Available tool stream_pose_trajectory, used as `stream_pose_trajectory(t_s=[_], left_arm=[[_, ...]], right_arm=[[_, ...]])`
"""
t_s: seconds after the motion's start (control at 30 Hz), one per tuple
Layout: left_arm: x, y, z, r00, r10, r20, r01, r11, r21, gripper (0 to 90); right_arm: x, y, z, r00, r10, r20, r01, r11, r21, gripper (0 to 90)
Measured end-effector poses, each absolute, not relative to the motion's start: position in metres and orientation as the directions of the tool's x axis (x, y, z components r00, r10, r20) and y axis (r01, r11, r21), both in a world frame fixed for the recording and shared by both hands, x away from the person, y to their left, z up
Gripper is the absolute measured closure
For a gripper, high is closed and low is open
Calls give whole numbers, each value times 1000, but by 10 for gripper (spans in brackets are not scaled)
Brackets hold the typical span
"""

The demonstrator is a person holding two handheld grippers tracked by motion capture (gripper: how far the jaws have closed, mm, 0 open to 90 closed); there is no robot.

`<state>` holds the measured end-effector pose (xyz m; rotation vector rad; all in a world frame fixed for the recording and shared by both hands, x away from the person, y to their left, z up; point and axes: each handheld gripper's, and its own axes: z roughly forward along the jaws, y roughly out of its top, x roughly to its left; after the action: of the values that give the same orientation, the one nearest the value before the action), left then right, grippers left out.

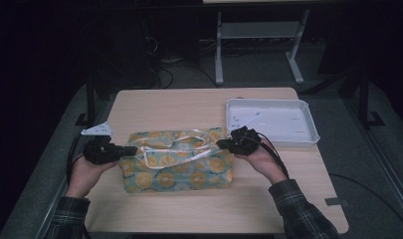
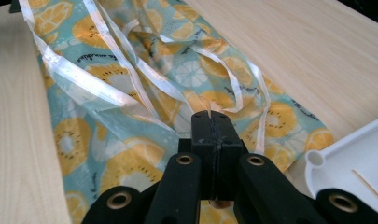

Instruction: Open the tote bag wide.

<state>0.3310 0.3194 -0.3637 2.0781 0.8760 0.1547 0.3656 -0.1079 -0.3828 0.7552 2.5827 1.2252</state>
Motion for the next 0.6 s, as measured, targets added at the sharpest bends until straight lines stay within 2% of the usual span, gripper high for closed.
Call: stream_pose_trajectory(t_s=[0.6], left_arm=[[301,320,-371,770,602,-210,525,-411,745,900]], right_arm=[[336,-112,-385,-877,478,46,341,554,760,890]])
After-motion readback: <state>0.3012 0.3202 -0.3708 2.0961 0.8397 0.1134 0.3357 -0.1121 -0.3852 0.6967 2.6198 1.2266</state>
